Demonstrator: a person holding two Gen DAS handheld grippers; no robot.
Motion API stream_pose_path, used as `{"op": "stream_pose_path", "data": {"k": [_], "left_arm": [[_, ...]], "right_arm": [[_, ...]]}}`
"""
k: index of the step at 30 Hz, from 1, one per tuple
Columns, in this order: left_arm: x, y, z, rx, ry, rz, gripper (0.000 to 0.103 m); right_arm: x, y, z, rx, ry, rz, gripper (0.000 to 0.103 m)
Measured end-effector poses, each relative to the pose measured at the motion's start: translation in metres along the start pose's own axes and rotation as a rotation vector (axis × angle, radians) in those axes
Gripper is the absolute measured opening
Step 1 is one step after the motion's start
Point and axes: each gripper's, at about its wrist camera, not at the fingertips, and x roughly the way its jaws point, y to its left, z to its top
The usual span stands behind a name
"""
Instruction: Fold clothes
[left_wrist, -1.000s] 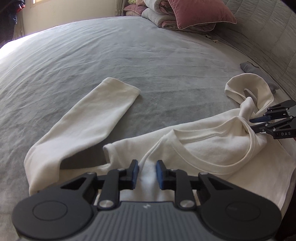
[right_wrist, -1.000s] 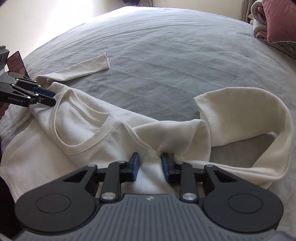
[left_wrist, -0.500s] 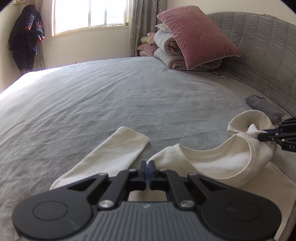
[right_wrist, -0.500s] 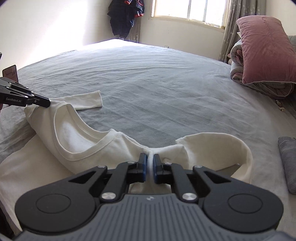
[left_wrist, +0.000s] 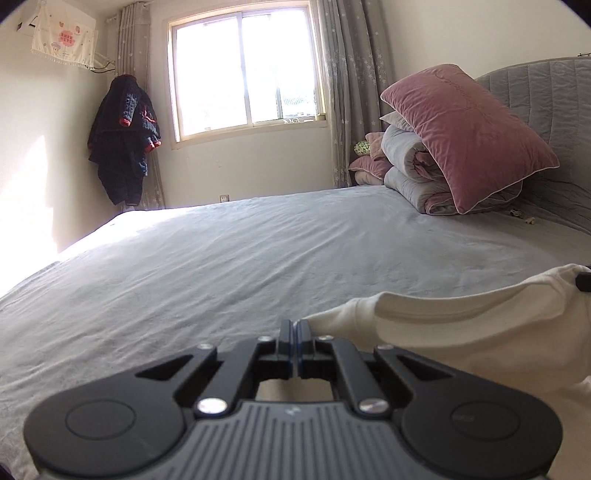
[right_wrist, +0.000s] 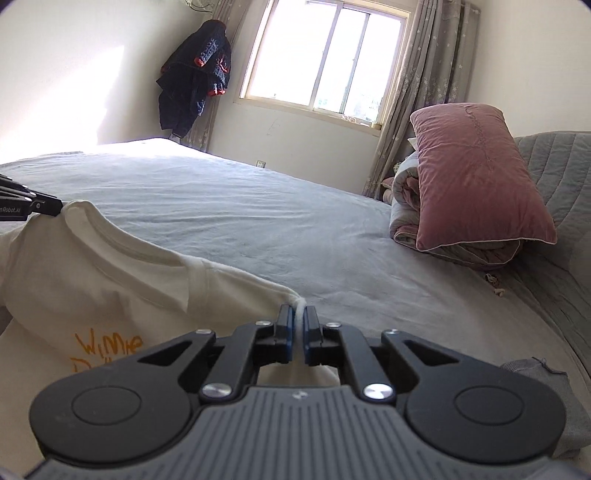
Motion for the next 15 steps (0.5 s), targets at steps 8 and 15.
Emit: {"op": "stream_pose_path", "data": {"k": [8,15], "left_arm": [[0.085,-0.017,0.002,0.012,0.058,0.044,0.002],[0.149,-0.031,-0.019,0.025,0.130,0.055,0.002]], "right_arm": [[0.078,-0.010,0.009,0.013,0.025,-0.071,0.006],[0.147,-0.016,-0.009,0.059,0.146,-0.068,0.006]]}}
